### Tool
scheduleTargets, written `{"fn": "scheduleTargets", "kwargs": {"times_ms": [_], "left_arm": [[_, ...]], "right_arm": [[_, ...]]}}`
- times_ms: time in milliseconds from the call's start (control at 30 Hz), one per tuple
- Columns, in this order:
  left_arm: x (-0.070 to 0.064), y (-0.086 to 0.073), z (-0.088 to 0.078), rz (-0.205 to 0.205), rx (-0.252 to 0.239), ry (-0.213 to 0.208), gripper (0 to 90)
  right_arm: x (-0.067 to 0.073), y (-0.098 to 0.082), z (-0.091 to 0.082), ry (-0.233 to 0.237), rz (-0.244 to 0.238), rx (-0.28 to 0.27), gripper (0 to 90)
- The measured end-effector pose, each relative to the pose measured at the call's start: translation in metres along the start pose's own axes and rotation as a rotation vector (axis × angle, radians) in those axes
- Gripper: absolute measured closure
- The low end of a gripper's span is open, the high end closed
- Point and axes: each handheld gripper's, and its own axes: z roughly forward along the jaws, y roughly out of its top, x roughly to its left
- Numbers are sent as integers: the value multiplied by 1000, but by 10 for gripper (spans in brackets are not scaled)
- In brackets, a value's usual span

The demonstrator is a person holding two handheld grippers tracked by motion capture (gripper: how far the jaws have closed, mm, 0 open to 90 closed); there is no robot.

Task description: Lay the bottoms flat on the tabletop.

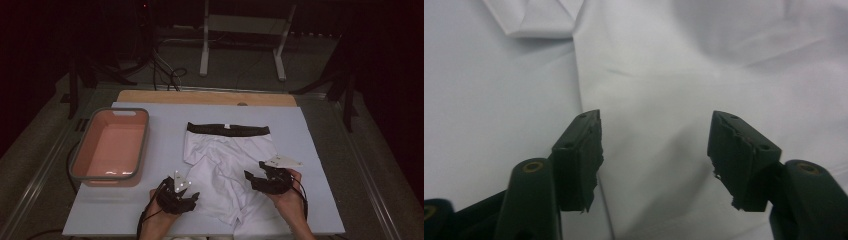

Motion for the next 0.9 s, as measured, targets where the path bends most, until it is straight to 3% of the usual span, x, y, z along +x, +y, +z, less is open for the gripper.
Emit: {"fn": "scheduleTargets", "kwargs": {"times_ms": [67, 233, 333, 367, 400, 433, 533, 900], "left_arm": [[3, -1, 4, -3, 25, 17, 354], [4, -2, 3, -14, 32, 18, 353], [5, -2, -1, -24, 46, 5, 499], [6, -3, -3, -34, 50, 4, 499], [8, -4, -6, -48, 56, -5, 670], [12, -6, -9, -71, 65, -28, 747], [13, -10, -13, -77, 73, -46, 881], [-5, -28, -34, -14, 107, -68, 882]], "right_arm": [[-1, 0, -1, -6, 0, -3, 334], [-1, 0, -1, -7, -1, -5, 334], [-2, 0, -2, -3, -1, -12, 334], [-2, 0, -2, -3, -1, -12, 334], [-3, 0, -3, -4, 4, -11, 334], [-3, 0, -3, -6, 3, -9, 335], [-2, 0, -2, -4, 4, -9, 335], [-2, 0, 0, -2, 4, -6, 335]]}}
